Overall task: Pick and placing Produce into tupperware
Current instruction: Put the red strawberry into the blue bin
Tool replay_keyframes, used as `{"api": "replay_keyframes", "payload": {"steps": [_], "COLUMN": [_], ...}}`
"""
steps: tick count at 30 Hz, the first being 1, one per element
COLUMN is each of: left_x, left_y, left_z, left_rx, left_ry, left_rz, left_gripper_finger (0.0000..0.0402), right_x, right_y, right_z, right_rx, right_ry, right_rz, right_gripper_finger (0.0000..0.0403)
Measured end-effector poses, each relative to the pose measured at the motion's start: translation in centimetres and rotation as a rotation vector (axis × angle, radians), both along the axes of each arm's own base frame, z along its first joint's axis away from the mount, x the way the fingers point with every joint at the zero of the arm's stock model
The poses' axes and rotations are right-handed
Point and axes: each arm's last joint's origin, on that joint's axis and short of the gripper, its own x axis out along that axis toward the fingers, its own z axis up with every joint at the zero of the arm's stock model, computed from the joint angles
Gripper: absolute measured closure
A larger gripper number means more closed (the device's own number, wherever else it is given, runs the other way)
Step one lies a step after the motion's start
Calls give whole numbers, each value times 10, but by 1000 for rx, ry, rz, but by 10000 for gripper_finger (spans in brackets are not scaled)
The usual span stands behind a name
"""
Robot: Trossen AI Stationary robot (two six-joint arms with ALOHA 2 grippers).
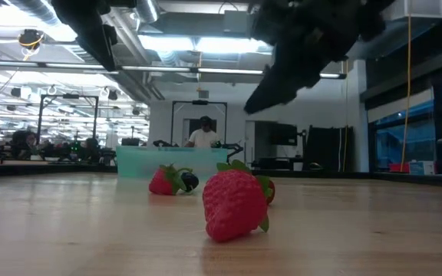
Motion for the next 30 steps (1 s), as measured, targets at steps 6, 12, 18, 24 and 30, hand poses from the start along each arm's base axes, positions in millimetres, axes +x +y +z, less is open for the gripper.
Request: {"api": "replay_keyframes", "payload": {"steps": [6, 12, 18, 24, 30], "left_x": [0, 0, 0, 0, 0], "left_y": [0, 0, 0, 0, 0], "left_z": [0, 0, 0, 0, 0], "left_rx": [2, 2, 6, 7, 7], "left_ry": [1, 1, 2, 1, 2], "left_rz": [0, 0, -6, -5, -5], "left_gripper_finger": [212, 212, 212, 211, 211], "right_x": [20, 30, 49, 72, 78], "right_y": [6, 7, 11, 24, 30], "right_z": [-36, -50, -60, -58, -50], "right_rx": [10, -14, 22, -20, -32], "right_ry": [0, -45, -46, -13, -12], "right_rz": [103, 130, 101, 155, 146], "right_gripper_finger": [302, 245, 175, 166, 184]}}
